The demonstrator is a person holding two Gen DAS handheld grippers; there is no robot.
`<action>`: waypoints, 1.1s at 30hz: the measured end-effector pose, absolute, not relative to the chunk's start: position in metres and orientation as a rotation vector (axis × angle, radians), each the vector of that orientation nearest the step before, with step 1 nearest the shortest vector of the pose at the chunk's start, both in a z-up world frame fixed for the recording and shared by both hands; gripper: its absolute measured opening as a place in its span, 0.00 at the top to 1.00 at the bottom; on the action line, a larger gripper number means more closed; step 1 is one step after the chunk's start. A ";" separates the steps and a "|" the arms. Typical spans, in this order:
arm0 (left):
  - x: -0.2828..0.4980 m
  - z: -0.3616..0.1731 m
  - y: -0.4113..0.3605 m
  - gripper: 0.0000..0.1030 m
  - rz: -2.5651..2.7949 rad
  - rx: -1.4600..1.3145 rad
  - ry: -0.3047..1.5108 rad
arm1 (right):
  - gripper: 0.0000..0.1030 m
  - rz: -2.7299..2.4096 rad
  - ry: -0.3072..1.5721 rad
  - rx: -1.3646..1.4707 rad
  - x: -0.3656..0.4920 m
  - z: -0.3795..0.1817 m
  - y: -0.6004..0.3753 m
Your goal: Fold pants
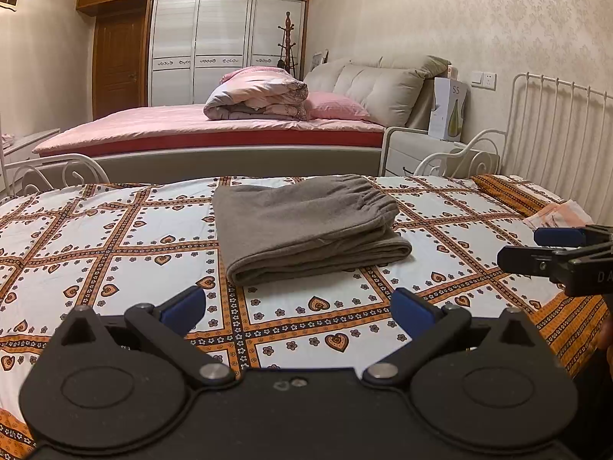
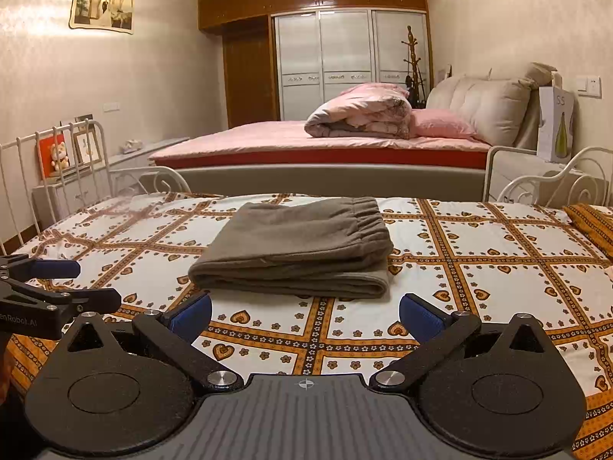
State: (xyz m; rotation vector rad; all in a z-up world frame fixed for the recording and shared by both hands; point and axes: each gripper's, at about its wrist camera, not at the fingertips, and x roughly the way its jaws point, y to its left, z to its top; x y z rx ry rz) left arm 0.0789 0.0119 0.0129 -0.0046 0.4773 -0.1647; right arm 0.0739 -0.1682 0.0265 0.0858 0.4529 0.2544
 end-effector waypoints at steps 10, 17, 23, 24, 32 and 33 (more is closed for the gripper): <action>0.079 0.013 0.011 0.06 -0.165 -0.006 0.477 | 0.00 0.254 0.454 0.087 0.074 0.026 -0.169; 0.078 0.012 0.010 0.06 -0.170 -0.011 0.478 | 0.00 0.254 0.454 0.086 0.074 0.026 -0.169; 0.078 0.012 0.010 0.06 -0.170 -0.014 0.474 | 0.00 0.255 0.456 0.085 0.074 0.024 -0.170; 0.078 0.012 0.010 0.06 -0.172 -0.015 0.475 | 0.00 0.255 0.456 0.084 0.074 0.024 -0.170; 0.079 0.014 0.011 0.06 -0.176 -0.014 0.459 | 0.00 0.260 0.456 0.073 0.073 0.023 -0.170; 0.078 0.014 0.011 0.07 -0.183 -0.015 0.455 | 0.00 0.263 0.456 0.069 0.074 0.023 -0.170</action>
